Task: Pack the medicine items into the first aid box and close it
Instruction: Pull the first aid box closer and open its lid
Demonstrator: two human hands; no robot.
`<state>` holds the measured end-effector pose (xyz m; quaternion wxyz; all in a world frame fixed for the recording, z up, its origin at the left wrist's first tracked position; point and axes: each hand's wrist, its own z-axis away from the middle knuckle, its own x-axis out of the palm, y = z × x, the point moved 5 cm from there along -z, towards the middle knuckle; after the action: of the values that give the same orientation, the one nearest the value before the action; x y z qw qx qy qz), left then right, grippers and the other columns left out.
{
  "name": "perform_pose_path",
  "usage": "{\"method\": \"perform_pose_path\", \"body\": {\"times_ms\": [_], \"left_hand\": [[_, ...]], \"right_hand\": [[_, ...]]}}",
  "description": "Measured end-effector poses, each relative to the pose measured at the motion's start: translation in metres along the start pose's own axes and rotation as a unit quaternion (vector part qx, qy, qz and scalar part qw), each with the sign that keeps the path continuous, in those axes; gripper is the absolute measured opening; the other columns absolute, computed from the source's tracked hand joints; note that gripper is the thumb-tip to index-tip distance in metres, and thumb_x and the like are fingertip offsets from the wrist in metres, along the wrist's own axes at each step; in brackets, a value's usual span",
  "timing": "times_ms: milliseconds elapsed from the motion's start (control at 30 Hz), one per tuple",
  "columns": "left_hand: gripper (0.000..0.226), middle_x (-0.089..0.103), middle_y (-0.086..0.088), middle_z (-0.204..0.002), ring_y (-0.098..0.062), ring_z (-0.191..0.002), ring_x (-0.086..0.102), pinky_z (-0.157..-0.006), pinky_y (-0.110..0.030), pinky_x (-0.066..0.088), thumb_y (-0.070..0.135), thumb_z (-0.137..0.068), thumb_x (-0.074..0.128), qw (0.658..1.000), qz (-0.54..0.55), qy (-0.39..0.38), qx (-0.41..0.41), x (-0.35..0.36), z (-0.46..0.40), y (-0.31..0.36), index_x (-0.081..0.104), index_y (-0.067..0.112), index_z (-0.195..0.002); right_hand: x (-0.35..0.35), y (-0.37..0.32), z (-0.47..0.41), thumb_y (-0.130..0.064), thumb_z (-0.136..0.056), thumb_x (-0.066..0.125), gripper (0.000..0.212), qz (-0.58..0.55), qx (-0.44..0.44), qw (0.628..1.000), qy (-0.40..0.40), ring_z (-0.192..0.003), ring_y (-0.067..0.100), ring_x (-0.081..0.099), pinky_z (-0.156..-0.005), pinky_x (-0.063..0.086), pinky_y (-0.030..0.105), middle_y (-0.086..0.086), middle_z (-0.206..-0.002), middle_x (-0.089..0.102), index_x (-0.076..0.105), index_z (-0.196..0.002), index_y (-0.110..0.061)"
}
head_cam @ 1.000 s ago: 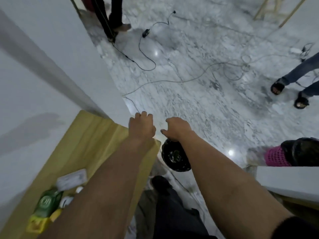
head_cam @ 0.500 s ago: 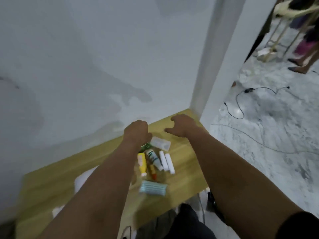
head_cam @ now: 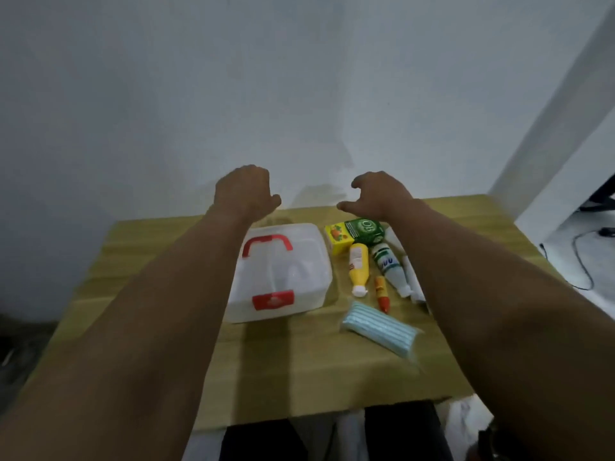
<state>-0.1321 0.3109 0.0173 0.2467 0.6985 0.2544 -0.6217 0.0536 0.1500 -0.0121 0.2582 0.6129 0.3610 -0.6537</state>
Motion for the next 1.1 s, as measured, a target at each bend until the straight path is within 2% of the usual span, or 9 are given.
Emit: {"method": "perform_pose_path", "body": {"times_ms": [133,267,400,567,800,867,967,1000,1100], "left_hand": [[0.055,0.063,-0.011,-0.136,-0.033,-0.124,0.060,-0.095,-0.043,0.050,0.049,-0.095,0.063,0.997,0.006,0.079,-0.006,-0.011,0.051,-0.002,0.065,0.012,-0.135],[0.054,0.066,-0.010,-0.129,-0.031,-0.118,0.063,-0.089,-0.039,0.049,0.053,-0.095,0.063,0.994,0.020,0.105,-0.025,-0.033,0.125,-0.004,0.068,0.012,-0.130],[0.055,0.067,-0.008,-0.130,-0.030,-0.119,0.062,-0.087,-0.038,0.048,0.055,-0.095,0.062,0.988,0.059,0.140,-0.042,-0.048,0.187,-0.010,0.069,0.012,-0.130],[0.073,0.060,-0.006,-0.147,-0.028,-0.135,0.055,-0.101,-0.042,0.047,0.063,-0.092,0.062,0.981,0.116,0.139,-0.063,-0.047,0.232,-0.025,0.059,0.015,-0.147],[0.107,0.045,-0.009,-0.161,-0.029,-0.149,0.040,-0.112,-0.047,0.040,0.082,-0.081,0.062,0.970,0.209,0.087,-0.093,-0.013,0.226,-0.040,0.040,0.014,-0.161],[0.115,0.046,-0.007,-0.160,-0.028,-0.146,0.043,-0.108,-0.045,0.043,0.086,-0.072,0.068,0.964,0.244,0.063,-0.087,0.005,0.217,-0.040,0.040,0.017,-0.160],[0.110,0.063,-0.001,-0.136,-0.025,-0.126,0.060,-0.091,-0.040,0.054,0.094,-0.052,0.073,0.955,0.283,0.051,-0.066,0.033,0.203,-0.040,0.057,0.027,-0.138],[0.121,0.059,-0.002,-0.141,-0.026,-0.130,0.057,-0.095,-0.043,0.054,0.099,-0.045,0.070,0.956,0.283,0.047,-0.066,0.042,0.198,-0.041,0.055,0.028,-0.141],[0.152,0.027,-0.003,-0.170,-0.027,-0.152,0.035,-0.114,-0.049,0.042,0.104,-0.039,0.064,0.959,0.270,0.037,-0.075,0.064,0.184,-0.044,0.030,0.025,-0.164]], "right_hand": [[0.010,-0.004,0.045,-0.061,-0.088,0.067,0.071,0.008,-0.007,0.998,0.057,-0.130,0.029,0.056,-0.102,0.050,0.043,0.008,-0.140,0.062,0.060,-0.139,-0.012],[0.000,-0.016,0.111,-0.059,-0.087,0.069,0.069,-0.002,-0.007,0.998,0.061,-0.126,0.031,0.057,-0.100,0.051,0.042,0.010,-0.137,0.062,0.062,-0.135,-0.011],[-0.016,-0.036,0.164,-0.058,-0.088,0.067,0.067,-0.037,-0.026,0.993,0.112,-0.126,0.029,0.058,-0.097,0.051,0.040,0.009,-0.136,0.063,0.062,-0.136,-0.012],[-0.016,-0.062,0.204,-0.054,-0.092,0.064,0.067,-0.054,-0.044,0.992,0.108,-0.132,0.028,0.054,-0.103,0.050,0.042,0.008,-0.143,0.060,0.056,-0.144,-0.013],[0.007,-0.079,0.193,-0.031,-0.102,0.053,0.052,-0.126,-0.043,0.986,0.097,-0.138,0.029,0.050,-0.110,0.041,0.036,0.011,-0.147,0.058,0.049,-0.150,-0.011],[0.018,-0.078,0.182,-0.033,-0.103,0.053,0.056,-0.156,-0.034,0.983,0.090,-0.143,0.030,0.045,-0.114,0.037,0.037,0.011,-0.154,0.051,0.045,-0.154,-0.010],[0.042,-0.074,0.158,-0.045,-0.103,0.054,0.066,-0.194,-0.033,0.978,0.071,-0.147,0.030,0.040,-0.118,0.032,0.039,0.011,-0.160,0.043,0.038,-0.158,-0.013],[0.049,-0.073,0.151,-0.049,-0.103,0.053,0.068,-0.210,-0.034,0.975,0.064,-0.148,0.030,0.038,-0.119,0.031,0.040,0.010,-0.161,0.042,0.037,-0.159,-0.015],[0.061,-0.068,0.135,-0.054,-0.101,0.054,0.069,-0.253,-0.038,0.965,0.057,-0.150,0.027,0.035,-0.120,0.029,0.040,0.009,-0.161,0.042,0.040,-0.158,-0.017]]}}
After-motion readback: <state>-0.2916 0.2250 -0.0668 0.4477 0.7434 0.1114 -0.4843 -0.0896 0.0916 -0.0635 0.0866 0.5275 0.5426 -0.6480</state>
